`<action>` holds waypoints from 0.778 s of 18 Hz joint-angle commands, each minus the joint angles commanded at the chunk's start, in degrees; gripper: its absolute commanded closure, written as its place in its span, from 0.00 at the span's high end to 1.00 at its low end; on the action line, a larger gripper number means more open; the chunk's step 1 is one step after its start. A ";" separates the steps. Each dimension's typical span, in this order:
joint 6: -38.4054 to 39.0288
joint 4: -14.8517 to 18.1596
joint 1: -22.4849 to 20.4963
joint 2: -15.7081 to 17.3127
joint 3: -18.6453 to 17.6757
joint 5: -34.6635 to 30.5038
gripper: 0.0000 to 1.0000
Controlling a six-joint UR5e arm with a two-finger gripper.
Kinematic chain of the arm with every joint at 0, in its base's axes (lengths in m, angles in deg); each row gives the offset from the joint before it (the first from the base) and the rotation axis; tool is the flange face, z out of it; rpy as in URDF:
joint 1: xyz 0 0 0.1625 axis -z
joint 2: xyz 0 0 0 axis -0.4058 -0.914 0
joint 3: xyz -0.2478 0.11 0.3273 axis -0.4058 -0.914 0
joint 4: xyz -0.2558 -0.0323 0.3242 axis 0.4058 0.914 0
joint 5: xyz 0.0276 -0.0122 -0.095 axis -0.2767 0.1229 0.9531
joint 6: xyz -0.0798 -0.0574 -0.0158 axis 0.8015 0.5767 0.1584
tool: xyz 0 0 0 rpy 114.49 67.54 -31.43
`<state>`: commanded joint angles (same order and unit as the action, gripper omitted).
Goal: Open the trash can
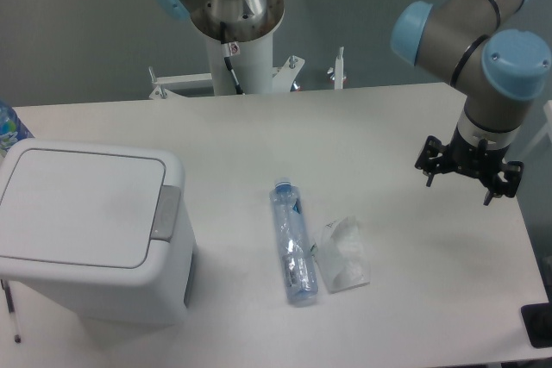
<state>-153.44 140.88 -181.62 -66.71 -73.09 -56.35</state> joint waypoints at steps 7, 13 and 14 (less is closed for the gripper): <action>7.73 -1.23 0.00 0.70 -0.09 4.57 1.00; 23.72 -2.80 1.31 1.84 0.61 13.97 1.00; 25.38 -3.60 1.84 2.11 0.61 14.24 1.00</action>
<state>-128.06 137.29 -179.77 -64.60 -72.47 -42.11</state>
